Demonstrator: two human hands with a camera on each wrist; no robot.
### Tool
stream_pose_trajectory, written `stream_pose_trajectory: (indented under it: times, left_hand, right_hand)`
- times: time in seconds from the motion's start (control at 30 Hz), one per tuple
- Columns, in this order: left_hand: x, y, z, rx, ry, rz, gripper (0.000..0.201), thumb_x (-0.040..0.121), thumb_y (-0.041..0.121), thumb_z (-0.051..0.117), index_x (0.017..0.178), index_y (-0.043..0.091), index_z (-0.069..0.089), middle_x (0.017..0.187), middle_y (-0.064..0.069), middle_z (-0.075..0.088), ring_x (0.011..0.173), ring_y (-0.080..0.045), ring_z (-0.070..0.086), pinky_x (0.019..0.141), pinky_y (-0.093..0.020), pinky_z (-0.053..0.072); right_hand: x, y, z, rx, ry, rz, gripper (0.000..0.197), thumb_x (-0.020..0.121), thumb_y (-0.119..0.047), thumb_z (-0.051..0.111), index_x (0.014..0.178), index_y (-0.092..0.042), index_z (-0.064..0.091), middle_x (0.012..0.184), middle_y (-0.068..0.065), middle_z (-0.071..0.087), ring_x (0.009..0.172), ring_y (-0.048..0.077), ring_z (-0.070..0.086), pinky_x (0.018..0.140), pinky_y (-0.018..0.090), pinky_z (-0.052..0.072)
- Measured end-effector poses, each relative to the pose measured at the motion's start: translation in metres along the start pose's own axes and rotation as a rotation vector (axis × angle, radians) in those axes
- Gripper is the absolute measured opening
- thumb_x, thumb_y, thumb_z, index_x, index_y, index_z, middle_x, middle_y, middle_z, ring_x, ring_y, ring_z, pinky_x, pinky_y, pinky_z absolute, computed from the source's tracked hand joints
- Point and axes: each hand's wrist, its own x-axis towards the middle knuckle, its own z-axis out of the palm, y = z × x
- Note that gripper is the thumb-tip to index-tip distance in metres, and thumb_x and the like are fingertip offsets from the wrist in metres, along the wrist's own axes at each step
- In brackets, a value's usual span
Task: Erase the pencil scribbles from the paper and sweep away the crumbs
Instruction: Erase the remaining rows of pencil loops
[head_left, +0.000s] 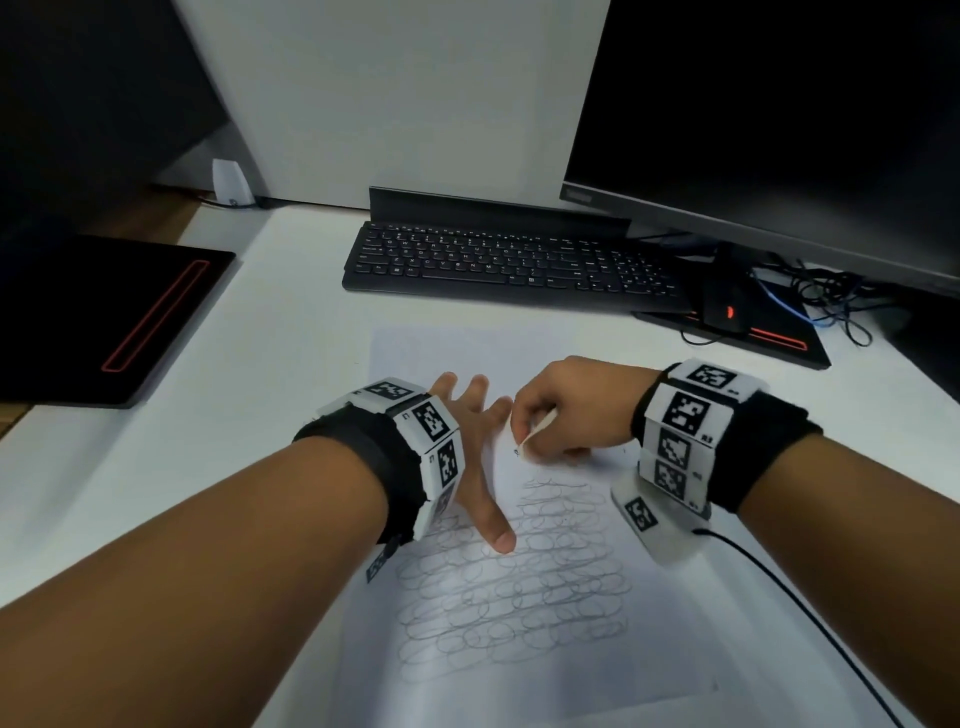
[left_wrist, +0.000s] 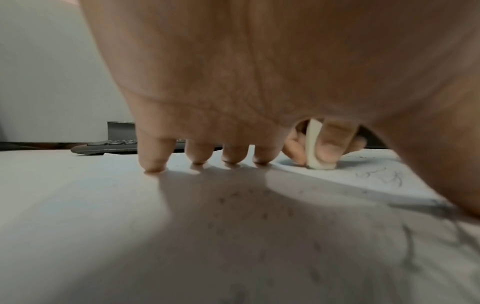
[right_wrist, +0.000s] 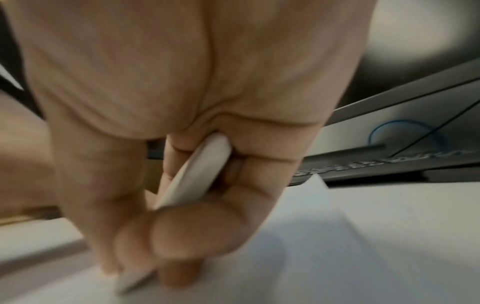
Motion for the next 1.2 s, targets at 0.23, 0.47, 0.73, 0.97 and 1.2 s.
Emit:
stream_pose_trajectory:
  times: [0.23, 0.47, 0.73, 0.97, 1.2]
  left_hand:
    - [0.003, -0.002, 0.002, 0.008, 0.006, 0.000, 0.137, 0.061, 0.071, 0.076, 0.154, 0.032, -0.016, 0.161, -0.002, -0.023, 0.146, -0.032, -0.022, 0.117, -0.062, 0.005]
    - [0.001, -0.001, 0.001, 0.022, 0.007, 0.007, 0.137, 0.062, 0.071, 0.076, 0.154, 0.029, -0.016, 0.161, -0.003, -0.023, 0.146, -0.033, -0.022, 0.118, -0.061, 0.003]
    - [0.002, -0.001, 0.001, 0.027, 0.002, 0.003, 0.137, 0.062, 0.071, 0.075, 0.154, 0.029, -0.017, 0.161, -0.003, -0.024, 0.146, -0.034, -0.022, 0.117, -0.061, 0.004]
    - [0.003, -0.003, 0.002, 0.022, 0.016, 0.008, 0.137, 0.061, 0.072, 0.075, 0.154, 0.030, -0.016, 0.161, -0.003, -0.022, 0.147, -0.033, -0.021, 0.118, -0.061, 0.005]
    - [0.003, -0.004, 0.003, 0.012, 0.010, 0.006, 0.137, 0.061, 0.072, 0.076, 0.154, 0.031, -0.017, 0.161, -0.002, -0.024, 0.146, -0.033, -0.022, 0.117, -0.062, 0.004]
  right_hand:
    - [0.000, 0.000, -0.002, -0.015, -0.051, -0.012, 0.007, 0.082, -0.023, 0.074, 0.088, -0.024, 0.073, 0.065, -0.005, 0.069, 0.054, 0.002, 0.059, 0.066, 0.021, 0.051]
    - [-0.006, -0.005, 0.009, -0.089, -0.128, -0.089, 0.008, 0.082, -0.028, 0.072, 0.091, -0.029, 0.072, 0.079, -0.014, 0.068, 0.058, -0.008, 0.055, 0.064, 0.013, 0.045]
    - [-0.009, -0.006, 0.013, -0.072, -0.158, -0.079, 0.010, 0.081, -0.026, 0.070, 0.090, -0.030, 0.070, 0.087, -0.012, 0.069, 0.060, -0.009, 0.055, 0.070, 0.020, 0.048]
    - [-0.007, 0.000, 0.009, -0.043, -0.095, -0.058, 0.009, 0.080, -0.026, 0.071, 0.088, -0.029, 0.071, 0.090, -0.011, 0.071, 0.066, -0.005, 0.058, 0.071, 0.018, 0.049]
    - [-0.006, 0.005, 0.000, -0.054, -0.031, 0.005, 0.007, 0.081, -0.025, 0.071, 0.087, -0.029, 0.070, 0.076, -0.012, 0.069, 0.064, 0.000, 0.061, 0.068, 0.024, 0.052]
